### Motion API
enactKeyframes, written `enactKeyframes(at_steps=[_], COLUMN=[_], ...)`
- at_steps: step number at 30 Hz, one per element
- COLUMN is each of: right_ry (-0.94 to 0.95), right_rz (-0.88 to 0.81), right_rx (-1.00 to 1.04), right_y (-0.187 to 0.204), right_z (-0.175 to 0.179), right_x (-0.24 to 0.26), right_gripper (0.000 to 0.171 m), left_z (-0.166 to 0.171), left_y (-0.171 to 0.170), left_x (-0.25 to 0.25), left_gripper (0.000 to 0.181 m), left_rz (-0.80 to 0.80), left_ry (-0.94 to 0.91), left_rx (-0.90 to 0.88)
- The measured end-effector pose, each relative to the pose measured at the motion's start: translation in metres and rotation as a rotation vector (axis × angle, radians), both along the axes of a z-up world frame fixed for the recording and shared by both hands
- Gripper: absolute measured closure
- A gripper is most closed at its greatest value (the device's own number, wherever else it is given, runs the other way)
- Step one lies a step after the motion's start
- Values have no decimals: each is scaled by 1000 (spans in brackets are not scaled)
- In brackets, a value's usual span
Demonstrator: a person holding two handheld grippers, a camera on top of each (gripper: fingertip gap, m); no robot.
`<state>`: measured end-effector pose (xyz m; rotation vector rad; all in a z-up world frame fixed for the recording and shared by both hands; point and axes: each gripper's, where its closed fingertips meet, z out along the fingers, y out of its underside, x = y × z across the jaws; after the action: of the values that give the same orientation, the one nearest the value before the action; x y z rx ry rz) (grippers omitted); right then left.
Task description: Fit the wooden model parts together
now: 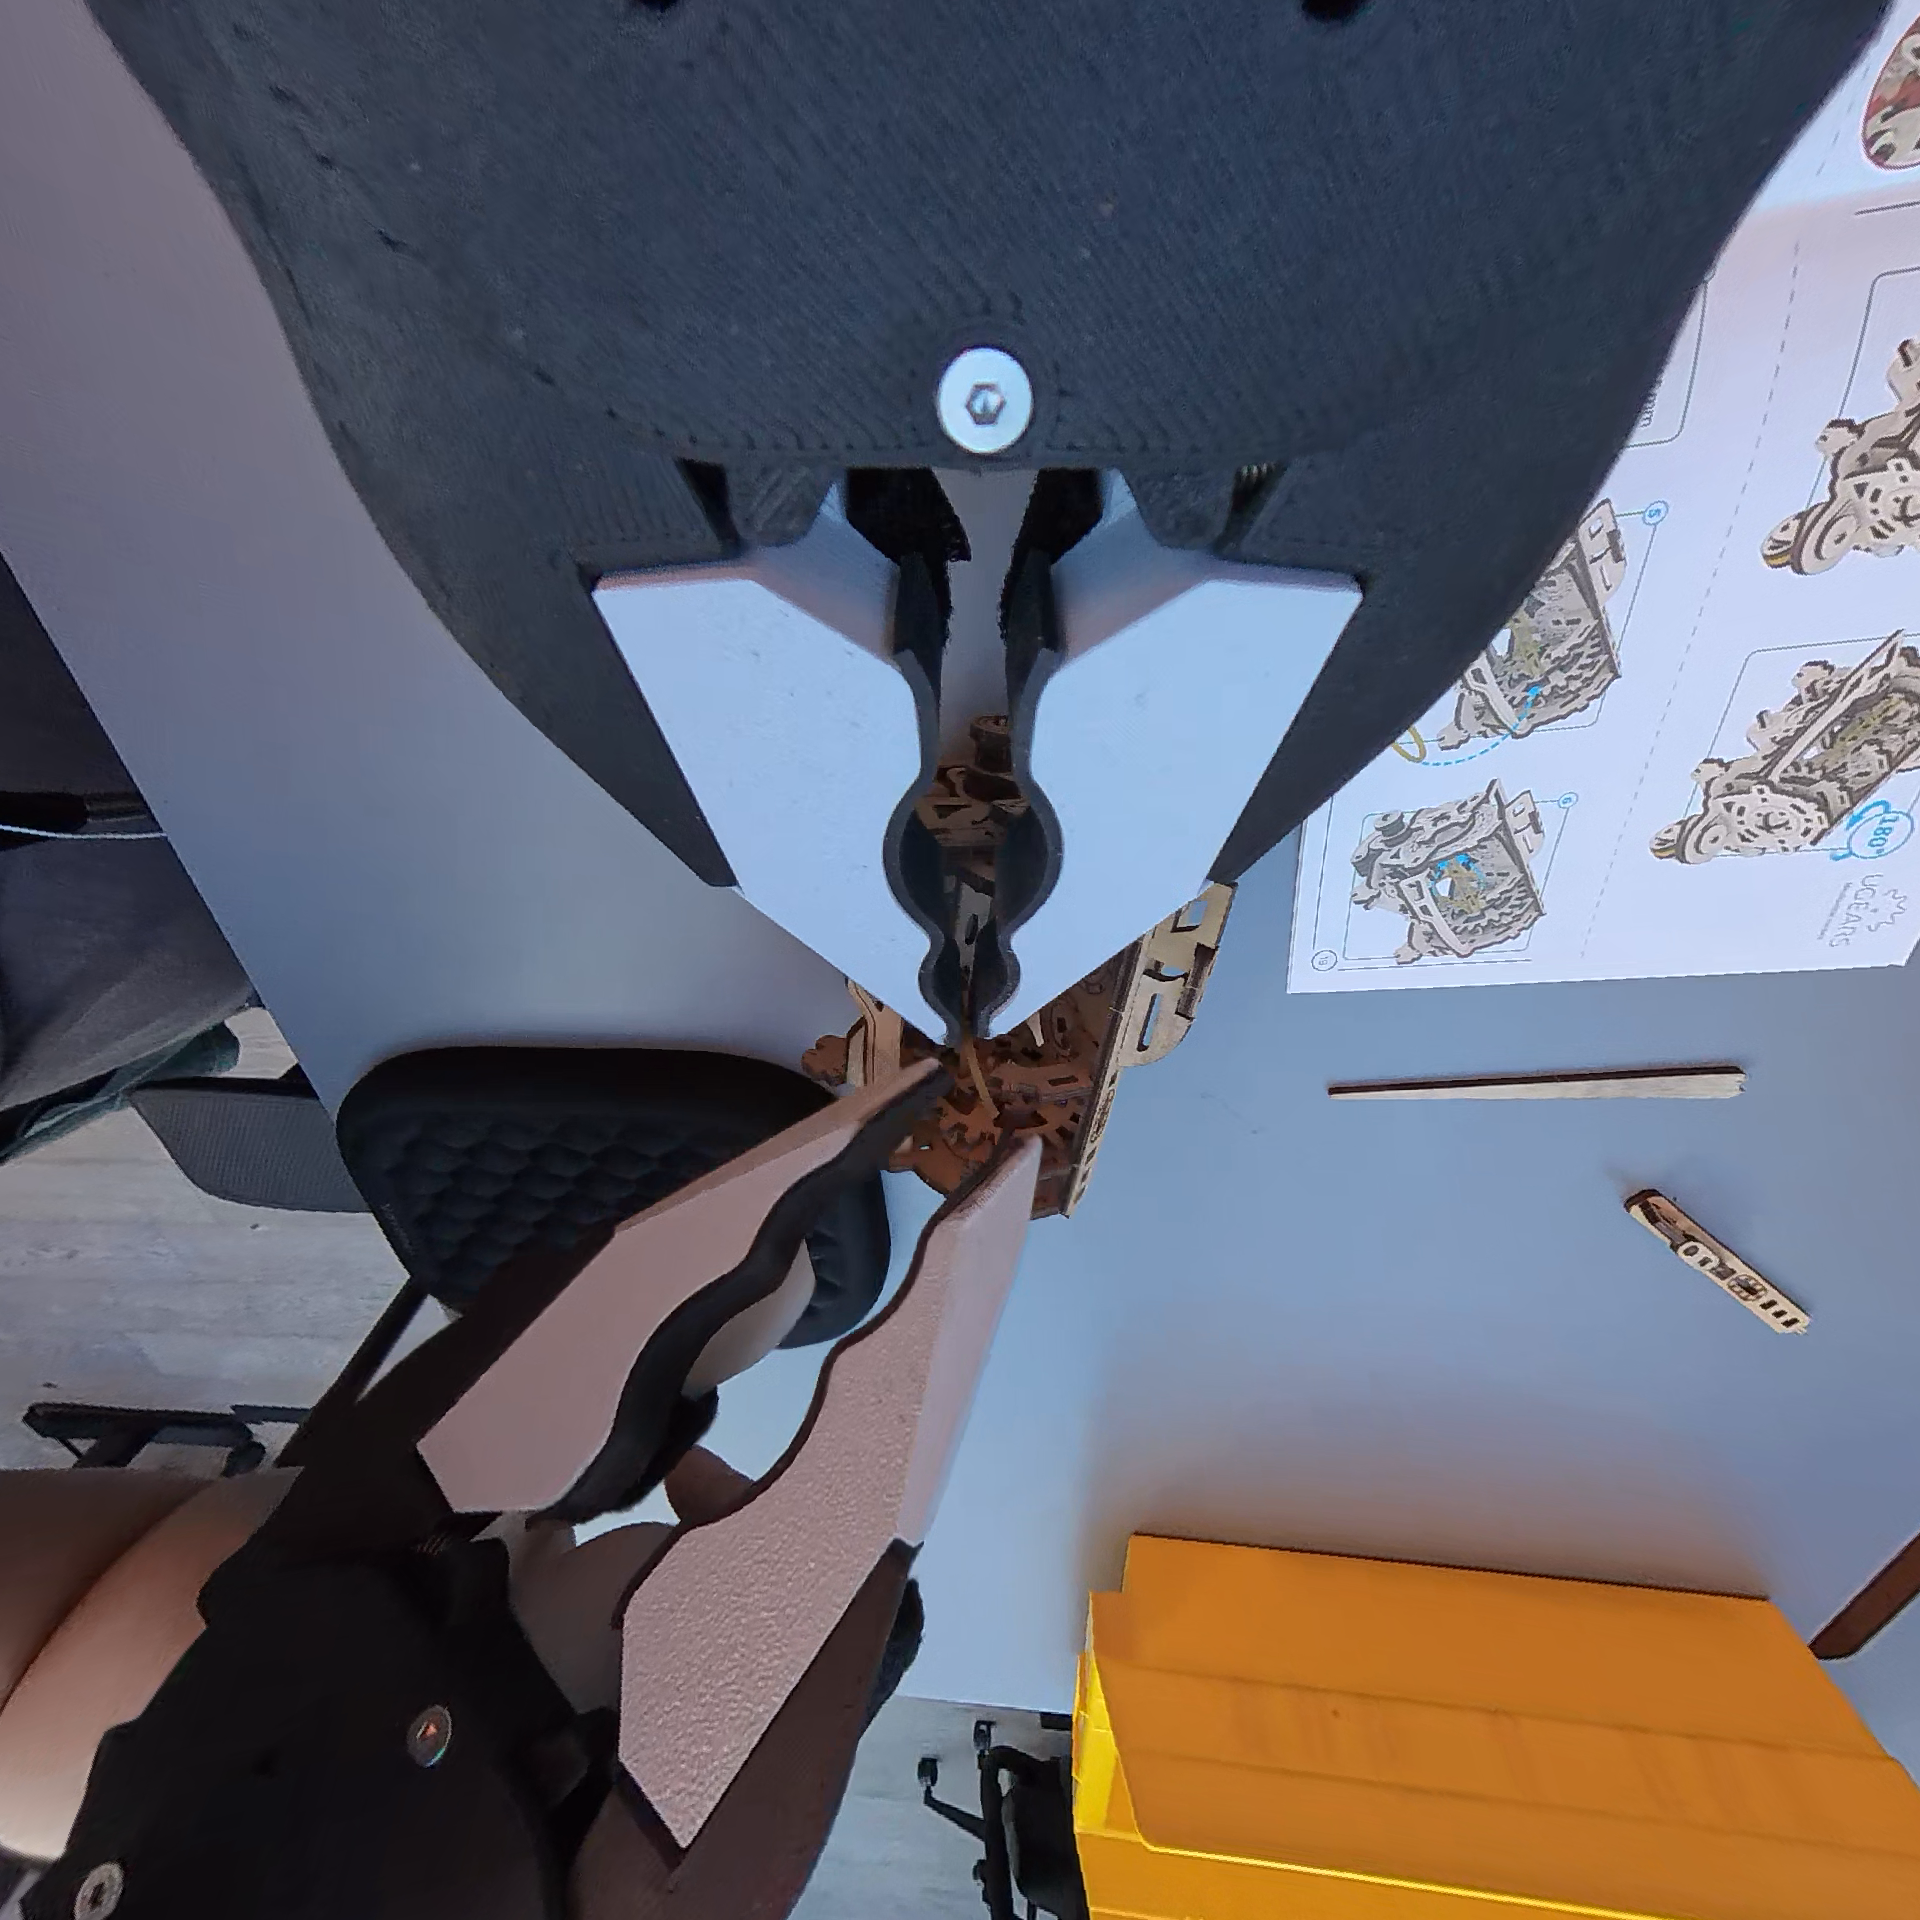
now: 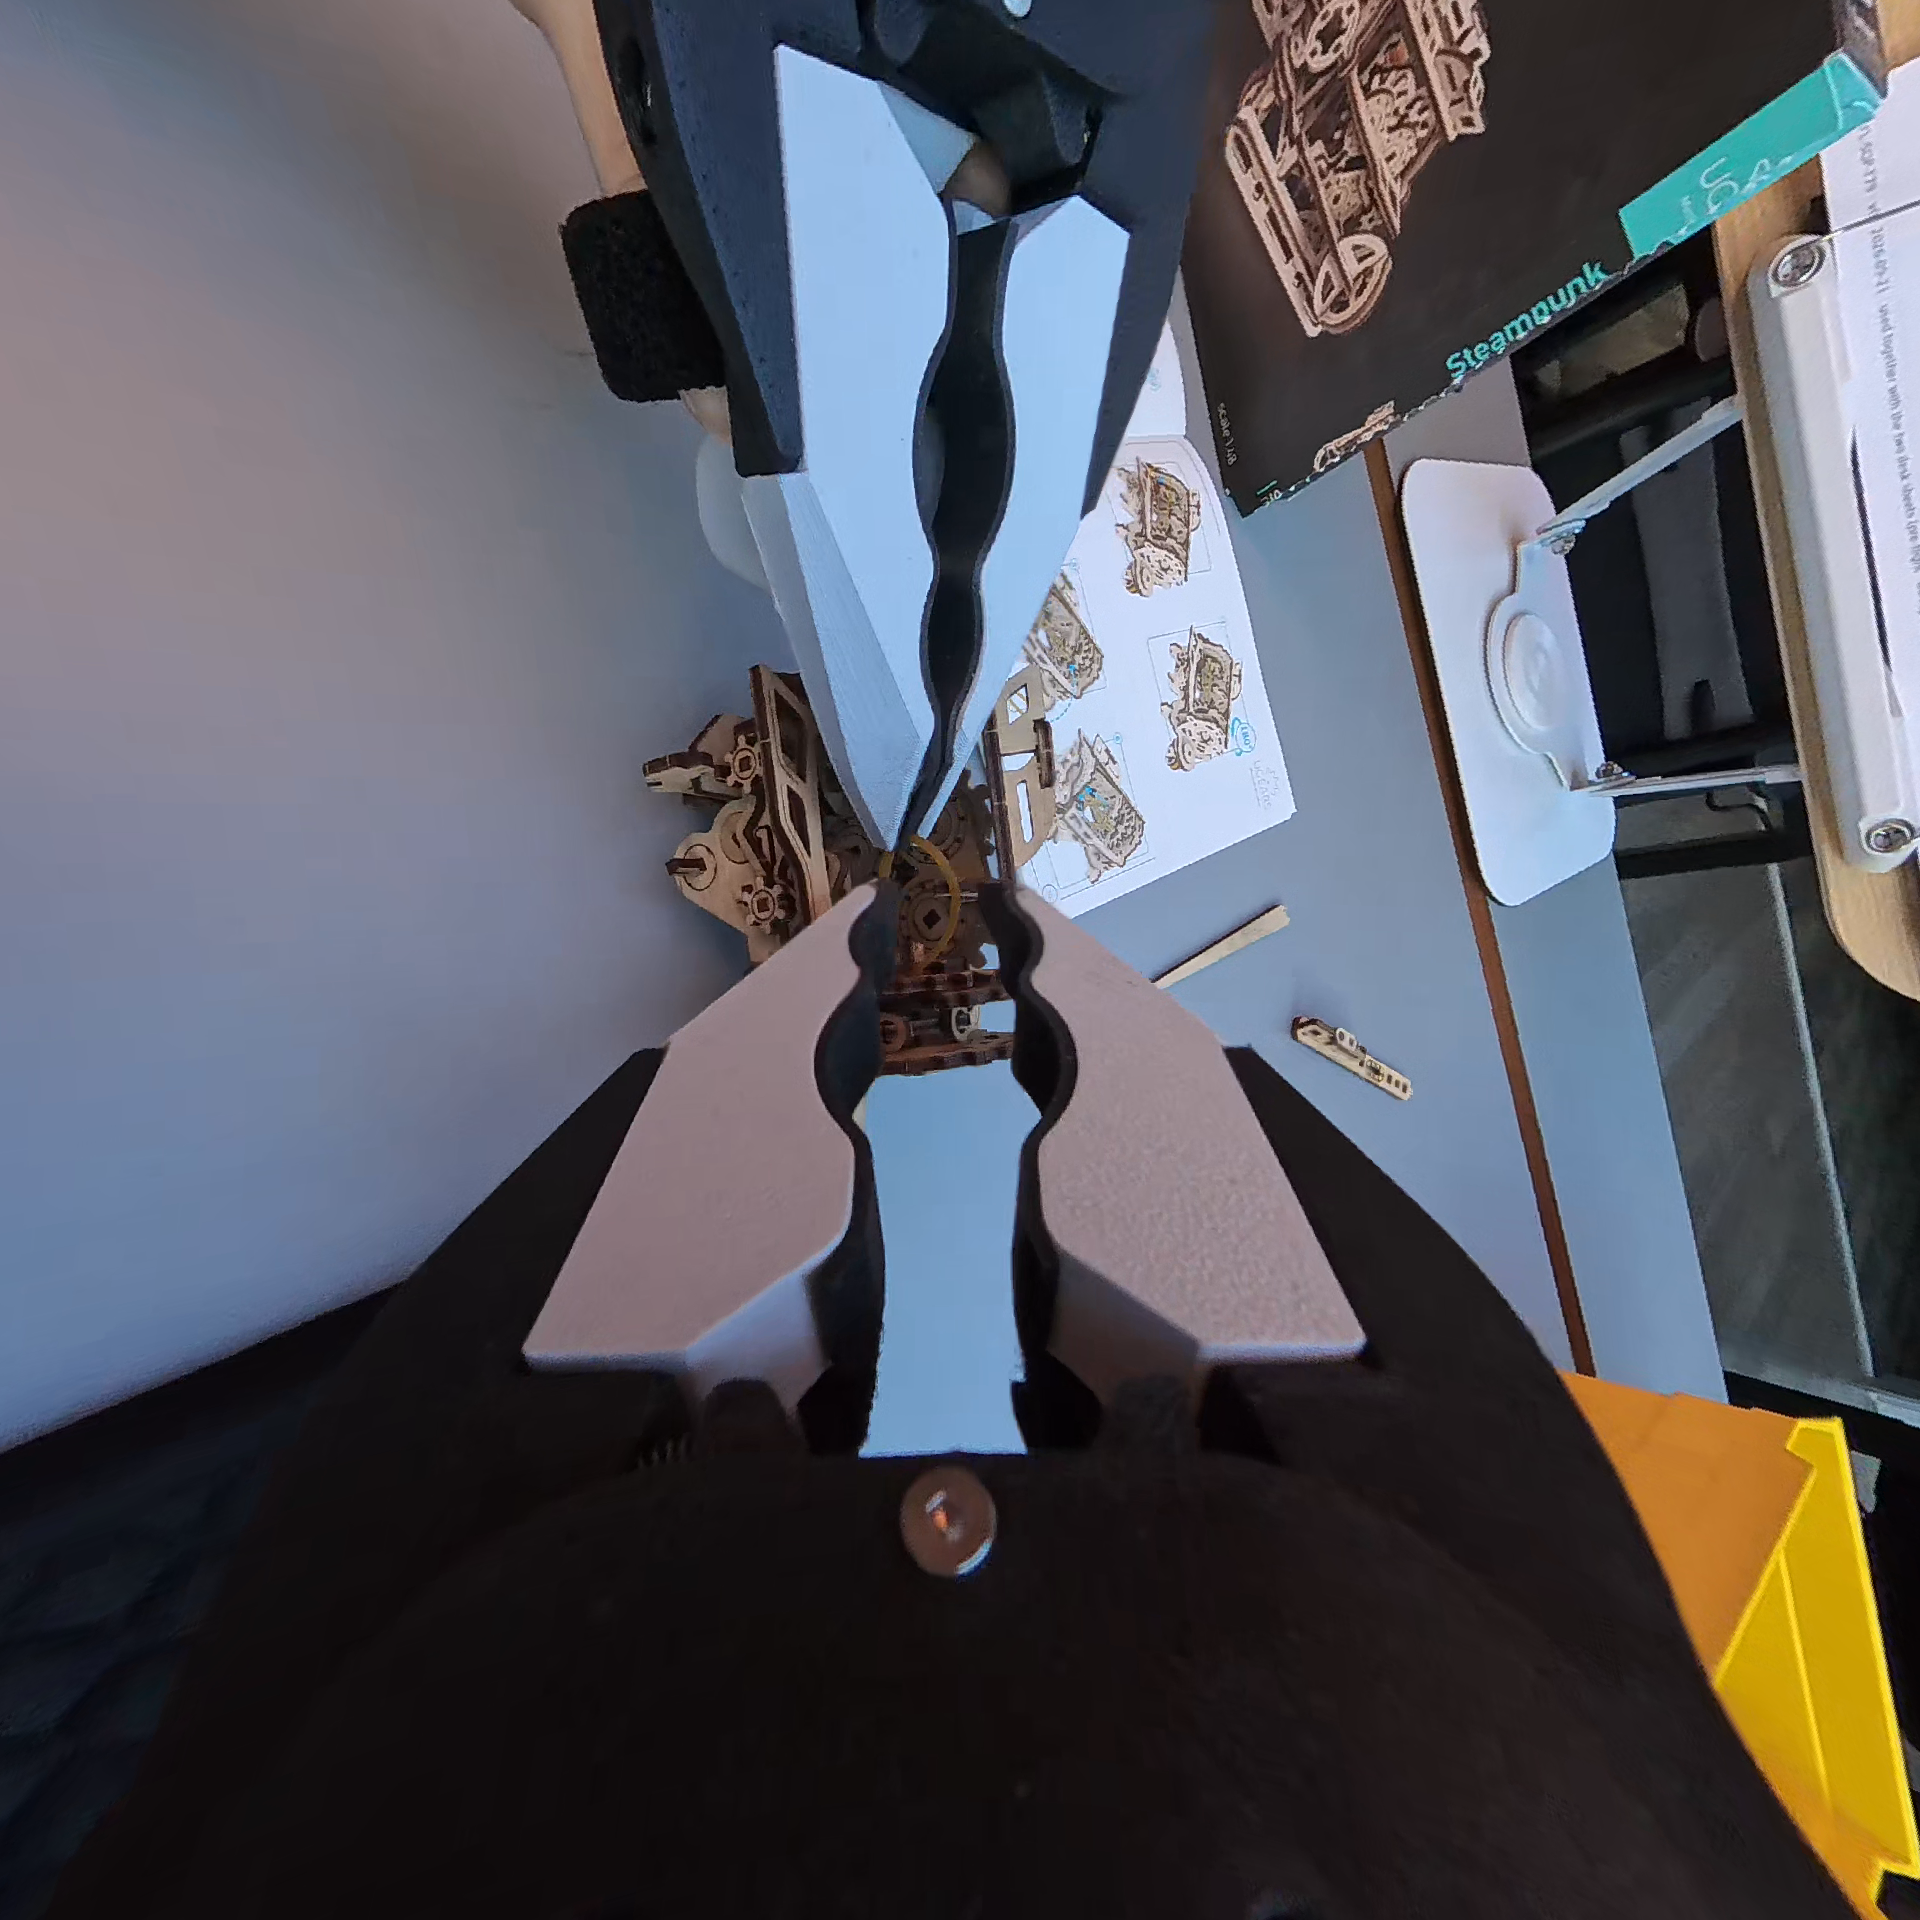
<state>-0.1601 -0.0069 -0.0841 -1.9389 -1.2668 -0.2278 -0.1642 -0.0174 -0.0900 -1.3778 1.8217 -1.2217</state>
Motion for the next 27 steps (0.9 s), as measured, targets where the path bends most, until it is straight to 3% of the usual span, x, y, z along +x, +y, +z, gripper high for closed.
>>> enactKeyframes(at_steps=[15, 27], right_ry=[-116, -202], right_rz=[187, 224], right_rx=[128, 175], right_y=[-2, -2], right_z=[1, -1], right_x=[-8, -6], right_gripper=[166, 171], left_z=[0, -1], left_y=[-4, -5], left_x=[-3, -4], left_gripper=[181, 181], left_rz=[-33, -44], left_ry=[-8, -8], left_rx=[19, 26])
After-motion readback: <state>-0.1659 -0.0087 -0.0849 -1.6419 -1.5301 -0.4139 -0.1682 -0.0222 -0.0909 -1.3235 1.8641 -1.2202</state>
